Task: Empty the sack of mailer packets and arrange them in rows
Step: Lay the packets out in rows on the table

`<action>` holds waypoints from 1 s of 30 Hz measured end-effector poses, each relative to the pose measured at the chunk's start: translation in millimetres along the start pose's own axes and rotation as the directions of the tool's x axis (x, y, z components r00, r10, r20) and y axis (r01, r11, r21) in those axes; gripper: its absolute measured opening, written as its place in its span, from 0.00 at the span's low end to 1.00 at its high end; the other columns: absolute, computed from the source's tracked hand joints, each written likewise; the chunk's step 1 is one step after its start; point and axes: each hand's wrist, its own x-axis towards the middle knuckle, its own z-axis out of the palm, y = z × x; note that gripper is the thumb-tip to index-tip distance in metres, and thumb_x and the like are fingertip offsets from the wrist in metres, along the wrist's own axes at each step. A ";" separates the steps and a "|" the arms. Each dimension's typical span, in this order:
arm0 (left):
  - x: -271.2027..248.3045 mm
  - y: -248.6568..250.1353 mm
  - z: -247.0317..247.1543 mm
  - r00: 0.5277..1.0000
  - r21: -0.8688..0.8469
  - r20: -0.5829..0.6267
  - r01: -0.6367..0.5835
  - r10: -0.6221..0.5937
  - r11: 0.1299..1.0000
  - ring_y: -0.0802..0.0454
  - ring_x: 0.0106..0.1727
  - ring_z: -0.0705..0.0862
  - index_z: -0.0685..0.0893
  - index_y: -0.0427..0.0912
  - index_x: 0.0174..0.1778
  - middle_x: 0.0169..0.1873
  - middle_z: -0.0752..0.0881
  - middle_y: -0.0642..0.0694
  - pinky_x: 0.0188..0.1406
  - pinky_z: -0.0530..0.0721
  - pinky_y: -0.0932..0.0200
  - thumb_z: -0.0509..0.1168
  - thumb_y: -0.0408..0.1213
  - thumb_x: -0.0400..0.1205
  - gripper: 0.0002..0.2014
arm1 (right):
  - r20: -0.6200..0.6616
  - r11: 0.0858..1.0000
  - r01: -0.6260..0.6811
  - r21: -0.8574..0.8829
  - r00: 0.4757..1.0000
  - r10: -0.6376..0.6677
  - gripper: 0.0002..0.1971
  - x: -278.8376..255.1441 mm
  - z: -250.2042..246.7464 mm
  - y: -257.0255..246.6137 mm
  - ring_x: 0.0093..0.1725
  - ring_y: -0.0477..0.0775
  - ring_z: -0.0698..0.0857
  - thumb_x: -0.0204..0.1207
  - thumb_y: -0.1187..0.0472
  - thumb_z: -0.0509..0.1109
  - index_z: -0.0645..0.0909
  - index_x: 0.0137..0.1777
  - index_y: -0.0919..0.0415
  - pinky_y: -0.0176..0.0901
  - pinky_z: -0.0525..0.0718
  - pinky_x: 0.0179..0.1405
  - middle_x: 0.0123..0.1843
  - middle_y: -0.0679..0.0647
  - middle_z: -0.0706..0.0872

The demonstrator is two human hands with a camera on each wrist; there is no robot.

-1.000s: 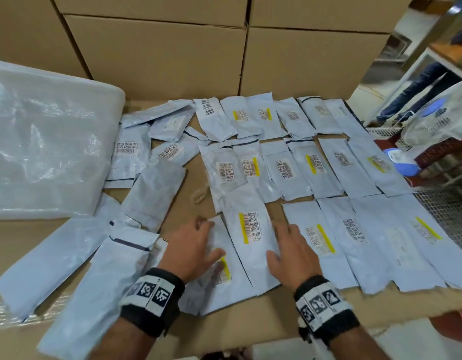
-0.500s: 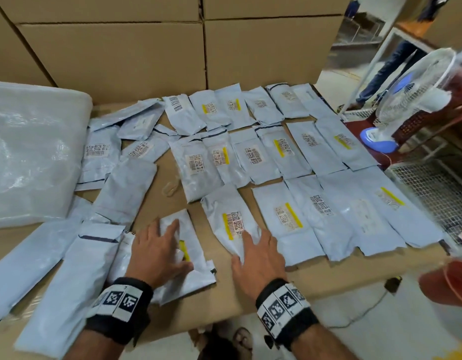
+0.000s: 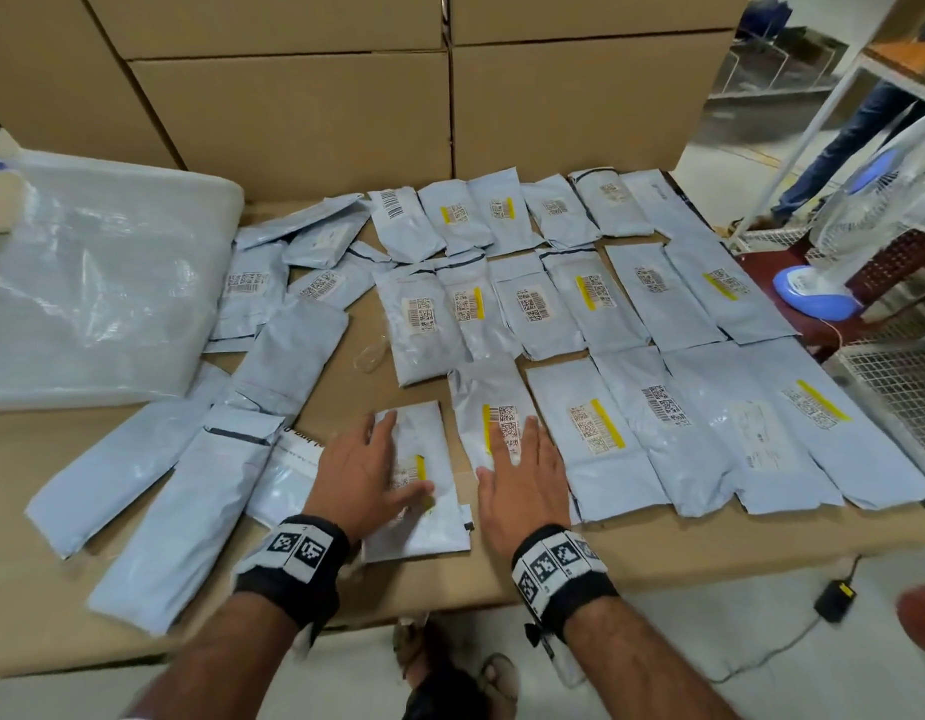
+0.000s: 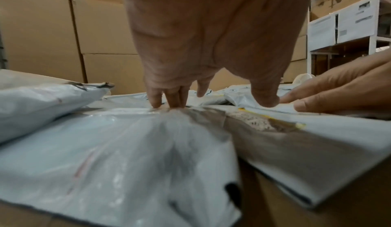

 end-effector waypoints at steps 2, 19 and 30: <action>-5.2 -3.6 -4.3 0.998 0.026 -0.056 0.028 -0.026 0.999 0.37 0.68 0.78 0.65 0.43 0.82 0.75 0.74 0.39 0.67 0.75 0.44 0.54 0.78 0.69 0.52 | -0.018 0.999 0.024 0.023 1.000 -0.023 0.34 -4.8 -6.3 -8.1 0.89 0.67 0.47 0.87 0.43 0.52 0.51 0.90 0.53 0.60 0.48 0.87 0.90 0.68 0.45; -25.2 -80.1 -18.7 0.992 0.170 0.047 0.107 -0.117 0.980 0.37 0.75 0.72 0.79 0.56 0.66 0.72 0.75 0.38 0.79 0.61 0.35 0.58 0.62 0.67 0.31 | 0.141 0.989 0.149 0.021 0.978 -0.151 0.38 -9.7 15.5 -84.8 0.89 0.66 0.43 0.82 0.36 0.59 0.49 0.89 0.44 0.61 0.47 0.87 0.89 0.65 0.38; -46.7 -141.1 -57.0 0.960 -0.007 -0.205 0.192 -0.189 0.981 0.33 0.77 0.70 0.71 0.46 0.77 0.77 0.69 0.30 0.73 0.72 0.37 0.71 0.64 0.68 0.44 | 0.032 0.938 0.298 0.180 0.951 -0.308 0.40 -18.5 7.7 -141.4 0.87 0.62 0.55 0.77 0.32 0.58 0.57 0.87 0.47 0.60 0.56 0.86 0.88 0.59 0.56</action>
